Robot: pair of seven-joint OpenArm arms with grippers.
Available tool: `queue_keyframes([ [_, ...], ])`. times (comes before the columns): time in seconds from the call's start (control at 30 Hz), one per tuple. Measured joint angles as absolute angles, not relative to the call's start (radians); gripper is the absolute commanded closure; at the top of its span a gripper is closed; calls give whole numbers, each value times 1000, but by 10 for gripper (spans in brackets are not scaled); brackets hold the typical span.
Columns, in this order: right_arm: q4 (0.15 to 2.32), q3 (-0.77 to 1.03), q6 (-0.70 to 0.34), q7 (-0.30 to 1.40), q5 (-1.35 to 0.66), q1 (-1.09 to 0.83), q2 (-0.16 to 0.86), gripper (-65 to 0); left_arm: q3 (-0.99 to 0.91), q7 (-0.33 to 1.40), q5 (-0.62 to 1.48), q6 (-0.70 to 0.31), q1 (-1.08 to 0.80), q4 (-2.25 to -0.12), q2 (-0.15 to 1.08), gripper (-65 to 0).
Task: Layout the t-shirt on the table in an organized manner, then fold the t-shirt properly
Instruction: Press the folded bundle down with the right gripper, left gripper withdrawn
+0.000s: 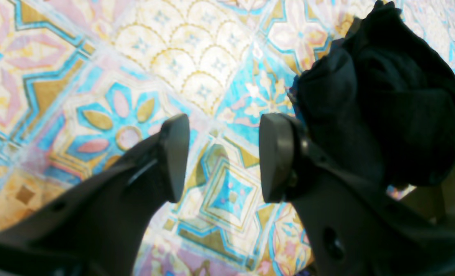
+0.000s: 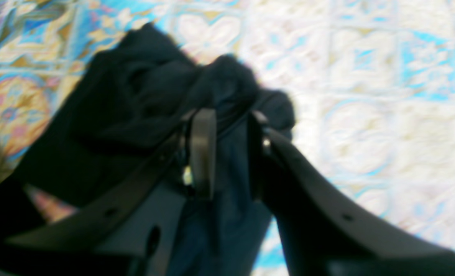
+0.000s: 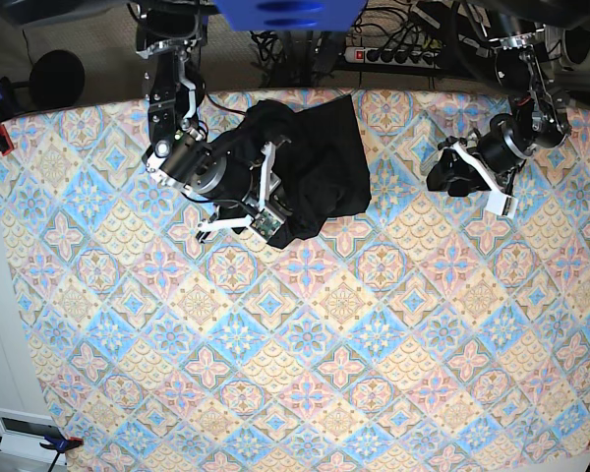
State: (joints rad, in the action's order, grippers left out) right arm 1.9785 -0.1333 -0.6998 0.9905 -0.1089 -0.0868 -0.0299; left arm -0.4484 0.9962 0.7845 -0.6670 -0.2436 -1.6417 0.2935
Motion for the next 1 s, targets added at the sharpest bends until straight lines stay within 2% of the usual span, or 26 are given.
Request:
queue_keyframes([
  [0.37, 1761, -136, -694, 936, -104, 57, -10, -137, -448, 996, 785, -667, -242, -1642, 291, -287],
  [0.43, 1728, -135, -696, 883, -112, 61, 6, -137, -448, 995, 785, -667, -241, -1642, 291, -287],
  [0.6, 1640, -137, -696, 881, -105, 47, 28, -137, -447, 996, 785, -667, -247, -1642, 291, -287],
  [0.87, 1632, -157, -693, 875, -106, 38, 73, -137, -448, 995, 785, -667, -246, -1642, 291, -287],
  [1.0, 1698, -304, -693, 885, -99, -13, 78, -111, -448, 995, 785, -667, -245, -1642, 291, -287],
])
